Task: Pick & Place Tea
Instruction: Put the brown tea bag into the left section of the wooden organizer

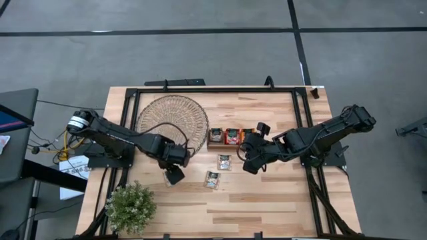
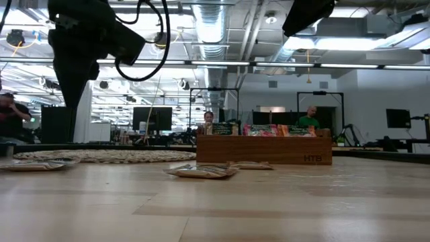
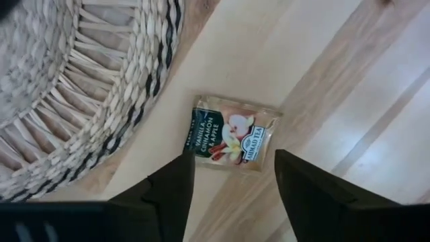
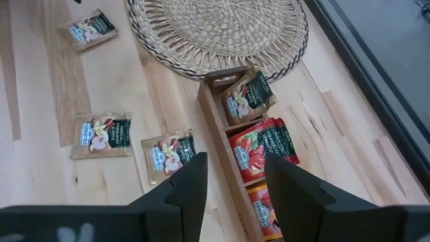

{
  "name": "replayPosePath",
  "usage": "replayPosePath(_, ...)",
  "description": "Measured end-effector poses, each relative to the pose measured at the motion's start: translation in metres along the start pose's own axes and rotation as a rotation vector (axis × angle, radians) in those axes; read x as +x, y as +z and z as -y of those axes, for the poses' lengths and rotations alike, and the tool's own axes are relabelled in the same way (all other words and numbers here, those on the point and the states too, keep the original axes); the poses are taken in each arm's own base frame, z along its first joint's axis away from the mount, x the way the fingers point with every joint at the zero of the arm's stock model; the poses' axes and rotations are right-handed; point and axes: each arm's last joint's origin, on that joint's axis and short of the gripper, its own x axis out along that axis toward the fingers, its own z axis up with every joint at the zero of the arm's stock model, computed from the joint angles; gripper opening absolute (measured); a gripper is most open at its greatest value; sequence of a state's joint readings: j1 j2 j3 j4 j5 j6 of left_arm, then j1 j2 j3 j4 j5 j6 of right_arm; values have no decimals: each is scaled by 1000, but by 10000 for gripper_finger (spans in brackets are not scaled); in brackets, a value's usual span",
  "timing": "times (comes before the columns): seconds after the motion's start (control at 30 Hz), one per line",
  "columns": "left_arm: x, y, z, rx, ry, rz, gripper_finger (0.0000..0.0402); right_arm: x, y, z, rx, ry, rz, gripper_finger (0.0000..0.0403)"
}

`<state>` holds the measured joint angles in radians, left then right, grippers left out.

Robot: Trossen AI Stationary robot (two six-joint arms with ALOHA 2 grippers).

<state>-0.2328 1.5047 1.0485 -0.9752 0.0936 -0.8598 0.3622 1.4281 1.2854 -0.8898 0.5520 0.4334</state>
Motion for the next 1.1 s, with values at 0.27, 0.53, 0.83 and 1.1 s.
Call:
replayPosePath(0.27,14,-8,-3,3,38,4,209,0,0,0,0,2,-1,140)
replayPosePath(0.53,43,-20,-19,-20,38,-79,209,-1,0,-1,0,14,-4,142)
replayPosePath(0.83,52,-20,-24,-22,59,1,209,-1,0,-1,3,16,0,139)
replayPosePath(1.1,66,-21,-29,8,147,-1,209,0,0,-1,6,17,3,134)
